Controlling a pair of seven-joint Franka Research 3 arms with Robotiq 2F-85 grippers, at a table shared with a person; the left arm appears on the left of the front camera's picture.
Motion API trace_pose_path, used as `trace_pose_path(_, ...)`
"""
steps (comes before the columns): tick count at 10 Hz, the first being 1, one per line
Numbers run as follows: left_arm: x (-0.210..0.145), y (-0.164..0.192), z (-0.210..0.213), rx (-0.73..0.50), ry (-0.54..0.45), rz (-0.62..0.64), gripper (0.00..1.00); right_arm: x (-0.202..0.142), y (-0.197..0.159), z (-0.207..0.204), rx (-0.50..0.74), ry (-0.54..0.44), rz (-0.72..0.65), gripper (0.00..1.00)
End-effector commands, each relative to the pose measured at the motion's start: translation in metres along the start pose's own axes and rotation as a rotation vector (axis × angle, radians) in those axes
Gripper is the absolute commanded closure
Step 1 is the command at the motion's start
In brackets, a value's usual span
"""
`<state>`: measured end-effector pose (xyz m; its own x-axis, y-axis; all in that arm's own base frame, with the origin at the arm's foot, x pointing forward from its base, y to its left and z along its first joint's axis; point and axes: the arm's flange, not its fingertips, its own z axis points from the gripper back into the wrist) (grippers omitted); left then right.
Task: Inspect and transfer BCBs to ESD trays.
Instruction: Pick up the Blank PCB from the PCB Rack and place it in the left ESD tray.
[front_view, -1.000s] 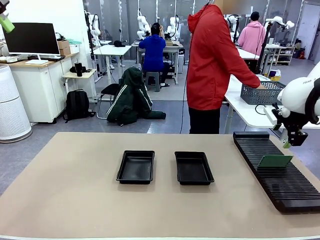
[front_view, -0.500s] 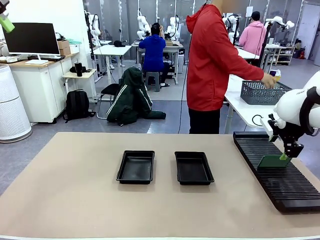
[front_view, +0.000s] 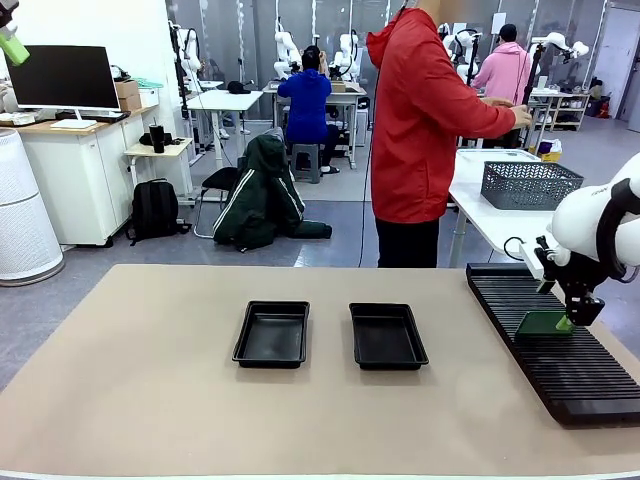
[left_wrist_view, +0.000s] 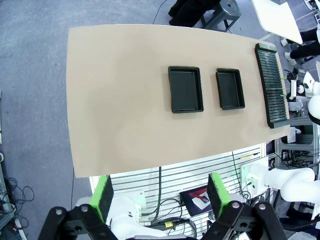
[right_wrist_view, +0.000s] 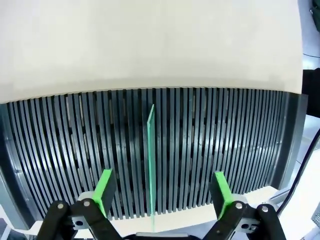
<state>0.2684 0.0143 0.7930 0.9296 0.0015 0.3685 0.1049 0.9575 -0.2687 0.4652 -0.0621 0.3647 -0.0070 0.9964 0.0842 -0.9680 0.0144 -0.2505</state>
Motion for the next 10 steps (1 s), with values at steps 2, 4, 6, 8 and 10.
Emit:
trace_pose_path(2, -0.0016, 0.0003, -0.001, 0.0, -0.002, 0.001, 0.0, -0.0052, 0.0065, -0.0153, -0.035, -0.018, 0.005, 0.0)
trace_pose_path(4, -0.0016, 0.0003, -0.001, 0.0, -0.002, 0.001, 0.0, -0.001, 0.0042, -0.0069, 0.001, 0.0, -0.009, 0.0)
trace_pose_path(6, -0.0016, 0.0003, -0.001, 0.0, -0.002, 0.001, 0.0, -0.001, 0.0042, -0.0069, 0.001, 0.0, -0.009, 0.0)
trace_pose_path(8, -0.0016, 0.0003, -0.001, 0.0, -0.002, 0.001, 0.0, -0.001, 0.0042, -0.0069, 0.001, 0.0, -0.009, 0.0)
trace_pose_path(10, -0.0016, 0.0003, -0.001, 0.0, -0.002, 0.001, 0.0, -0.001, 0.0042, -0.0069, 0.001, 0.0, -0.009, 0.0)
